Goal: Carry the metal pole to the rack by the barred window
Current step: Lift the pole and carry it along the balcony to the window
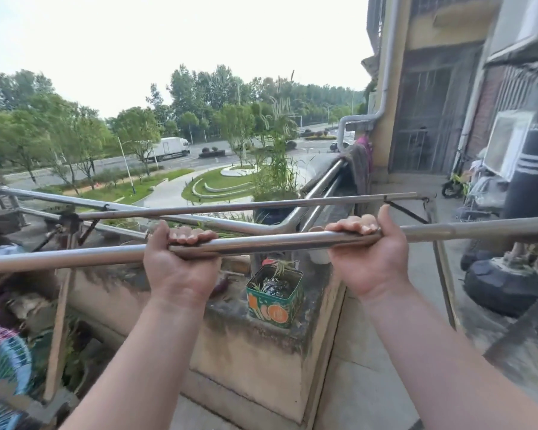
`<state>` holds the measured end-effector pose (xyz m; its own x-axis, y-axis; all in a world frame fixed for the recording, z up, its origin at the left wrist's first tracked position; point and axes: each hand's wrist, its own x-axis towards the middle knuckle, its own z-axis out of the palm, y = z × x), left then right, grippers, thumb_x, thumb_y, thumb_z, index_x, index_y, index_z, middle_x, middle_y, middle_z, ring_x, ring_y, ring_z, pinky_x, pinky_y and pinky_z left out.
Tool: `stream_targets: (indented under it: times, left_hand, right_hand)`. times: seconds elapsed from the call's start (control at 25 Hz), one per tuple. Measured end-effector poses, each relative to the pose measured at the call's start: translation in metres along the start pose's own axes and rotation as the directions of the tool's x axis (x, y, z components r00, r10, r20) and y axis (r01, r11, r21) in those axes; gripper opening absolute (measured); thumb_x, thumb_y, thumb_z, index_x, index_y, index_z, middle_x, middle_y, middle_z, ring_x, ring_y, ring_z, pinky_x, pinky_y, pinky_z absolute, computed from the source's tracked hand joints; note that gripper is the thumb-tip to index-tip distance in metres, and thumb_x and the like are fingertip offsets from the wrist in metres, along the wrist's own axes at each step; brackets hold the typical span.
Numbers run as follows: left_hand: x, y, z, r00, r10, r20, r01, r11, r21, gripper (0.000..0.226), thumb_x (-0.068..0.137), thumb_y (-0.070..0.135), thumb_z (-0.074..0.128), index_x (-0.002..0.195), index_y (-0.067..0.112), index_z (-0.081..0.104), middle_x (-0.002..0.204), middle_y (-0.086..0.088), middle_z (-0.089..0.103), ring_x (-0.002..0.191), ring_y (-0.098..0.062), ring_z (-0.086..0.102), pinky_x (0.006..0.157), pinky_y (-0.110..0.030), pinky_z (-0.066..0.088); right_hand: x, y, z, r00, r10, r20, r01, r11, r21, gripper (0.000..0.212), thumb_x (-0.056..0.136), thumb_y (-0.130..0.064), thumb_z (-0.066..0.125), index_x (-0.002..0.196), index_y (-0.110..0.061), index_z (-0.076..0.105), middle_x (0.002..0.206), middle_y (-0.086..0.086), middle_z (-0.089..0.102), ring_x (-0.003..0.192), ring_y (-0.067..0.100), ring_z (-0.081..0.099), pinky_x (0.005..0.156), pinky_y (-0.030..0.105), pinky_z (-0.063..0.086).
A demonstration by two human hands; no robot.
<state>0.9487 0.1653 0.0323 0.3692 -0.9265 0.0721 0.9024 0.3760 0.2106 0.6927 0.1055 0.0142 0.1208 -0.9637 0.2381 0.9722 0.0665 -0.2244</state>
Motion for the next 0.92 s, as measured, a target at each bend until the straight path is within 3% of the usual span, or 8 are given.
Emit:
stream_targets:
  times: [0.2, 0.44, 0.56, 0.64, 0.76, 0.92]
  left_hand:
    - [-0.007, 0.023, 0.021, 0.99, -0.119, -0.078, 0.119, 0.993, -0.007, 0.04, 0.102, 0.024, 0.056, 0.064, 0.021, 0.045, 0.057, 0.006, 0.039, 0.05, -0.015, 0.04, 0.077, -0.03, 0.053]
    - [-0.031, 0.007, 0.04, 0.954, -0.289, -0.074, 0.288, 0.957, -0.032, 0.041, 0.1, 0.021, 0.054, 0.061, 0.023, 0.043, 0.055, 0.007, 0.038, 0.046, -0.013, 0.036, 0.066, -0.026, 0.042]
    - [-0.054, -0.013, 0.048, 0.925, -0.376, -0.061, 0.374, 0.927, -0.044, 0.033, 0.098, 0.019, 0.054, 0.067, 0.021, 0.044, 0.061, 0.004, 0.039, 0.052, -0.015, 0.037, 0.068, -0.027, 0.042]
    - [-0.076, -0.031, 0.056, 0.899, -0.437, -0.032, 0.435, 0.899, -0.05, 0.039, 0.099, 0.018, 0.051, 0.061, 0.021, 0.042, 0.055, 0.005, 0.038, 0.046, -0.014, 0.037, 0.06, -0.026, 0.042]
    - [-0.111, -0.064, 0.069, 0.862, -0.507, -0.012, 0.506, 0.861, -0.045, 0.054, 0.1, 0.017, 0.047, 0.047, 0.021, 0.038, 0.043, 0.007, 0.033, 0.035, -0.012, 0.033, 0.048, -0.019, 0.042]
    - [-0.158, -0.117, 0.084, 0.783, -0.622, -0.018, 0.62, 0.782, -0.06, 0.052, 0.099, 0.015, 0.046, 0.048, 0.021, 0.035, 0.043, 0.006, 0.031, 0.034, -0.013, 0.031, 0.052, -0.026, 0.038]
  right_hand:
    - [-0.04, 0.005, 0.038, 0.993, -0.113, -0.038, 0.112, 0.993, -0.021, 0.033, 0.081, -0.029, 0.066, 0.057, -0.021, 0.045, 0.046, -0.005, 0.045, 0.049, 0.014, 0.051, 0.065, 0.032, 0.053]
    - [-0.095, -0.021, 0.065, 0.953, -0.277, -0.125, 0.272, 0.961, -0.058, 0.042, 0.093, -0.025, 0.057, 0.055, -0.022, 0.04, 0.046, -0.005, 0.038, 0.045, 0.013, 0.042, 0.063, 0.031, 0.047]
    - [-0.132, -0.045, 0.075, 0.927, -0.352, -0.129, 0.341, 0.935, -0.099, 0.036, 0.083, -0.02, 0.059, 0.054, -0.022, 0.038, 0.045, -0.006, 0.036, 0.043, 0.013, 0.04, 0.066, 0.033, 0.041]
    - [-0.161, -0.066, 0.081, 0.901, -0.415, -0.128, 0.398, 0.907, -0.139, 0.036, 0.083, -0.02, 0.058, 0.052, -0.022, 0.038, 0.045, -0.005, 0.036, 0.042, 0.013, 0.04, 0.065, 0.033, 0.041]
    - [-0.204, -0.103, 0.09, 0.868, -0.472, -0.155, 0.448, 0.878, -0.168, 0.046, 0.097, -0.022, 0.051, 0.052, -0.022, 0.039, 0.044, -0.006, 0.036, 0.041, 0.013, 0.04, 0.065, 0.033, 0.041]
    - [-0.263, -0.158, 0.095, 0.813, -0.551, -0.19, 0.521, 0.833, -0.188, 0.048, 0.102, -0.025, 0.047, 0.055, -0.023, 0.039, 0.046, -0.006, 0.036, 0.043, 0.013, 0.04, 0.068, 0.031, 0.04]
